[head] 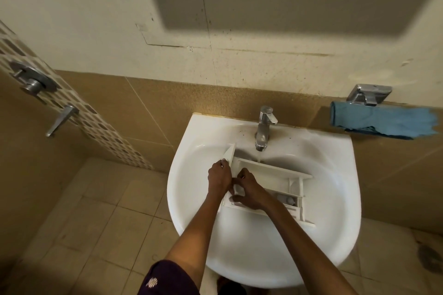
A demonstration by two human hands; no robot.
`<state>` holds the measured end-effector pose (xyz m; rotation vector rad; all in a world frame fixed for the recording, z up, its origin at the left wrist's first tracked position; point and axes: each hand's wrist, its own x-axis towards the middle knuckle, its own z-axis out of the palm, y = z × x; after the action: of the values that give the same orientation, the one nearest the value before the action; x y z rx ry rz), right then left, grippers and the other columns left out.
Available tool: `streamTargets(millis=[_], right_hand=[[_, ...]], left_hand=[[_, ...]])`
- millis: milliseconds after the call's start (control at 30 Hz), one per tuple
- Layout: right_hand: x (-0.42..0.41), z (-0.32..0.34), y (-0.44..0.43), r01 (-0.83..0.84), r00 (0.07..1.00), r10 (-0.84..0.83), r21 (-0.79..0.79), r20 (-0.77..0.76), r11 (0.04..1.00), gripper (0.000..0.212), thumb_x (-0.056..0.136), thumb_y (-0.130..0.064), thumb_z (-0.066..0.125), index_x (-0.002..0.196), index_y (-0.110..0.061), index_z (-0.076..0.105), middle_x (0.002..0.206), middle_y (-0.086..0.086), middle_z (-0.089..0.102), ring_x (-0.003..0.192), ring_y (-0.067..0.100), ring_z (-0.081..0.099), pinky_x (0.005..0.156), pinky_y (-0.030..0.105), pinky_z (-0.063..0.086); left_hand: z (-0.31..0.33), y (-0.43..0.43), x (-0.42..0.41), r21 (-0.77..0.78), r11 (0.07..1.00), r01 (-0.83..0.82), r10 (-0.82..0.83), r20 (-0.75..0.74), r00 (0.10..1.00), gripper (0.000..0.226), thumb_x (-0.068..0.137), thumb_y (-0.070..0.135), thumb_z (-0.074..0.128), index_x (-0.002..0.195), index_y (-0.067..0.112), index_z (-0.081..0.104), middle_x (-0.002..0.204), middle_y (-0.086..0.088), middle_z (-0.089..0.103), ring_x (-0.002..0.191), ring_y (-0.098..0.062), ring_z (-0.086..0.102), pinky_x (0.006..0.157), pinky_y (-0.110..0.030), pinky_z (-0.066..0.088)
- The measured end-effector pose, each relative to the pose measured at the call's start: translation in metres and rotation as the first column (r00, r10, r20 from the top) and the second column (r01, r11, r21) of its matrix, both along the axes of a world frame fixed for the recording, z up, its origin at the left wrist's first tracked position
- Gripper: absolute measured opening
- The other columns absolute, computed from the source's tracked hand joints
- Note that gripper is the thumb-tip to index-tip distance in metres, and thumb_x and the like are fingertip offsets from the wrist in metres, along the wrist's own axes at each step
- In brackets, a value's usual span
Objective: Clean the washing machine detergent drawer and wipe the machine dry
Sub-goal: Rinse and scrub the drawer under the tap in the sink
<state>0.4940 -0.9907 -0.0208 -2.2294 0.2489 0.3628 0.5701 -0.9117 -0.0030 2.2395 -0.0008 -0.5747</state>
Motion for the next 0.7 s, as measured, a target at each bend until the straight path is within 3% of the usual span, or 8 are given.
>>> streamTargets(millis=[167, 233, 300, 367, 433, 500, 567, 700], right_hand=[[-0.002, 0.002, -0.014, -0.062, 0.998, 0.062, 0.032, 0.001, 0.998, 0.026, 0.077, 0.0, 0.067, 0.094, -0.017, 0.059, 0.102, -0.002, 0.037, 0.09, 0.012, 0.04, 0.076, 0.018, 0.038], [-0.002, 0.007, -0.023, 0.234, 0.963, -0.267, 0.349, 0.049, 0.908, 0.027, 0.083, 0.011, 0.052, 0.094, -0.012, 0.061, 0.087, 0.003, 0.053, 0.07, 0.008, 0.053, 0.064, 0.012, 0.043], [0.002, 0.012, -0.039, 0.557, 0.707, -0.681, 0.741, -0.188, 0.374, 0.023, 0.092, 0.011, 0.04, 0.095, 0.001, 0.061, 0.07, 0.005, 0.063, 0.055, 0.004, 0.059, 0.057, 0.012, 0.05], [0.006, 0.013, -0.056, 0.544, 0.507, -0.711, 0.821, -0.487, -0.174, 0.028, 0.098, 0.004, 0.033, 0.088, 0.004, 0.059, 0.067, 0.007, 0.07, 0.06, 0.01, 0.067, 0.06, 0.018, 0.057], [0.01, 0.017, -0.065, 0.535, 0.494, -0.653, 0.793, -0.574, -0.292, 0.029, 0.099, 0.003, 0.031, 0.087, 0.005, 0.058, 0.078, 0.013, 0.069, 0.076, 0.019, 0.066, 0.061, 0.021, 0.058], [0.016, 0.023, -0.062, 0.559, 0.532, -0.632, 0.794, -0.563, -0.237, 0.026, 0.097, 0.004, 0.033, 0.087, 0.007, 0.057, 0.082, 0.015, 0.066, 0.082, 0.022, 0.061, 0.059, 0.021, 0.058], [0.02, 0.028, -0.059, 0.569, 0.636, -0.594, 0.819, -0.492, -0.07, 0.023, 0.096, 0.006, 0.036, 0.091, 0.007, 0.059, 0.084, 0.014, 0.065, 0.08, 0.021, 0.062, 0.061, 0.021, 0.058], [0.008, 0.036, -0.056, 0.414, 0.893, -0.196, 0.571, -0.404, 0.709, 0.025, 0.093, 0.011, 0.038, 0.109, 0.021, 0.056, 0.095, 0.022, 0.067, 0.065, 0.016, 0.067, 0.07, 0.023, 0.057]], left_hand=[[0.0, 0.0, -0.001, -0.005, 1.0, 0.005, -0.005, 0.01, 1.0, 0.044, 0.1, 0.023, 0.026, 0.104, -0.004, 0.06, 0.111, -0.025, 0.061, 0.106, -0.038, 0.054, 0.092, -0.041, 0.041], [0.001, 0.0, -0.002, -0.005, 1.0, 0.01, -0.01, 0.023, 1.0, 0.044, 0.101, 0.022, 0.025, 0.102, -0.005, 0.06, 0.111, -0.025, 0.061, 0.106, -0.039, 0.053, 0.09, -0.039, 0.039], [0.002, 0.0, -0.001, -0.007, 1.0, 0.011, -0.011, 0.032, 0.999, 0.045, 0.101, 0.022, 0.025, 0.101, -0.006, 0.059, 0.111, -0.026, 0.061, 0.105, -0.039, 0.053, 0.088, -0.039, 0.039], [0.002, 0.0, -0.001, -0.006, 1.0, 0.01, -0.01, 0.033, 0.999, 0.045, 0.1, 0.022, 0.024, 0.1, -0.009, 0.058, 0.109, -0.028, 0.06, 0.104, -0.04, 0.053, 0.087, -0.039, 0.039], [0.002, 0.0, -0.001, -0.006, 1.0, 0.011, -0.011, 0.036, 0.999, 0.045, 0.1, 0.022, 0.024, 0.098, -0.009, 0.057, 0.108, -0.029, 0.06, 0.103, -0.04, 0.052, 0.086, -0.04, 0.038], [0.001, 0.0, -0.001, -0.005, 1.0, 0.015, -0.014, 0.037, 0.999, 0.045, 0.101, 0.022, 0.024, 0.098, -0.009, 0.057, 0.109, -0.028, 0.06, 0.104, -0.04, 0.052, 0.086, -0.039, 0.038], [0.001, 0.0, -0.002, -0.004, 1.0, 0.016, -0.015, 0.035, 0.999, 0.045, 0.101, 0.023, 0.024, 0.097, -0.007, 0.058, 0.109, -0.027, 0.06, 0.104, -0.04, 0.052, 0.086, -0.039, 0.038], [0.0, 0.001, -0.001, -0.007, 1.0, 0.012, -0.012, 0.032, 0.999, 0.046, 0.101, 0.025, 0.024, 0.097, -0.005, 0.059, 0.108, -0.026, 0.061, 0.103, -0.039, 0.054, 0.087, -0.039, 0.04]])
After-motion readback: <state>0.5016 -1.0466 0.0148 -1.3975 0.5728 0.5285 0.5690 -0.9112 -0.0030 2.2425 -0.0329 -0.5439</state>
